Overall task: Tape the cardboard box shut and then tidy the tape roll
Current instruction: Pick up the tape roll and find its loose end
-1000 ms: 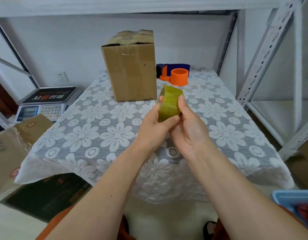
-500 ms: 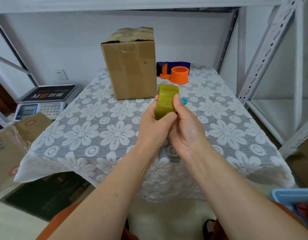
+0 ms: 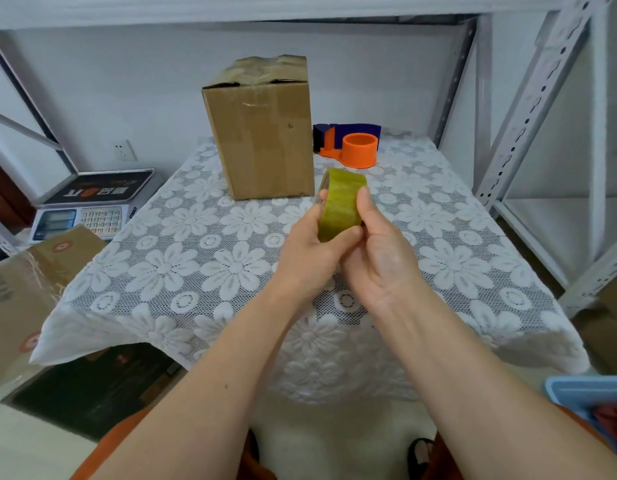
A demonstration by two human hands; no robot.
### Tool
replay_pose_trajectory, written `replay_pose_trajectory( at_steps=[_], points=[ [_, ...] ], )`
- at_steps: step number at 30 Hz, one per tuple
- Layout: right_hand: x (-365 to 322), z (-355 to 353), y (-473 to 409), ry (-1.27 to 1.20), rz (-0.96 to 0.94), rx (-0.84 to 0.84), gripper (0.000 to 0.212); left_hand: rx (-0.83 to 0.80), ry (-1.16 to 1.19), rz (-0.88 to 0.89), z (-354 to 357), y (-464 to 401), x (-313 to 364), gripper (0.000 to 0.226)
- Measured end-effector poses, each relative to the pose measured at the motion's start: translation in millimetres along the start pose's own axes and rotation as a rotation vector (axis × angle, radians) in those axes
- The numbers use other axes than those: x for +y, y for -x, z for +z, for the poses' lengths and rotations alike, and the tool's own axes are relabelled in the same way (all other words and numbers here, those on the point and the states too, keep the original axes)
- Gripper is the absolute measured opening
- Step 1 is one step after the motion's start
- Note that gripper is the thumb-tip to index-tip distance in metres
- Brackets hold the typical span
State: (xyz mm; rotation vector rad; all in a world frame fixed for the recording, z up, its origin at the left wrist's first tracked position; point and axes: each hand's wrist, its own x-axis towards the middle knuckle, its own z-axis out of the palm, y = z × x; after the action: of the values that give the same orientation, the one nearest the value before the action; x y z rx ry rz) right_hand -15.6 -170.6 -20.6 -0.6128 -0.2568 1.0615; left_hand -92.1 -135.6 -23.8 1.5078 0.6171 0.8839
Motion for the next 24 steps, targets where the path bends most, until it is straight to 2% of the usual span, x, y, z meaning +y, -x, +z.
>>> replay_pose_trajectory(
  at_steps=[4, 12, 20, 24],
  points=[
    [-1.0, -2.0, -1.6, 0.017, 0.006, 0.001, 0.034, -0.025, 0.007, -0.003, -1.1, 0.7, 1.5, 0.02],
    [5.1, 2.3, 1.2, 0.058, 0.006, 0.024, 0.032, 0.121, 0.05, -0.029, 5.3, 5.9, 2.6, 0.013],
    [6.0, 3.1, 0.4, 0.054, 0.01, 0.014, 0.031, 0.128, 0.029, 0.0, 5.1, 6.4, 3.4, 0.025],
    [0.9, 1.3, 1.2, 0.052, -0.007, -0.013, 0.03, 0.054, -0.02, 0.035, 3.4, 5.9, 5.1, 0.023]
  ],
)
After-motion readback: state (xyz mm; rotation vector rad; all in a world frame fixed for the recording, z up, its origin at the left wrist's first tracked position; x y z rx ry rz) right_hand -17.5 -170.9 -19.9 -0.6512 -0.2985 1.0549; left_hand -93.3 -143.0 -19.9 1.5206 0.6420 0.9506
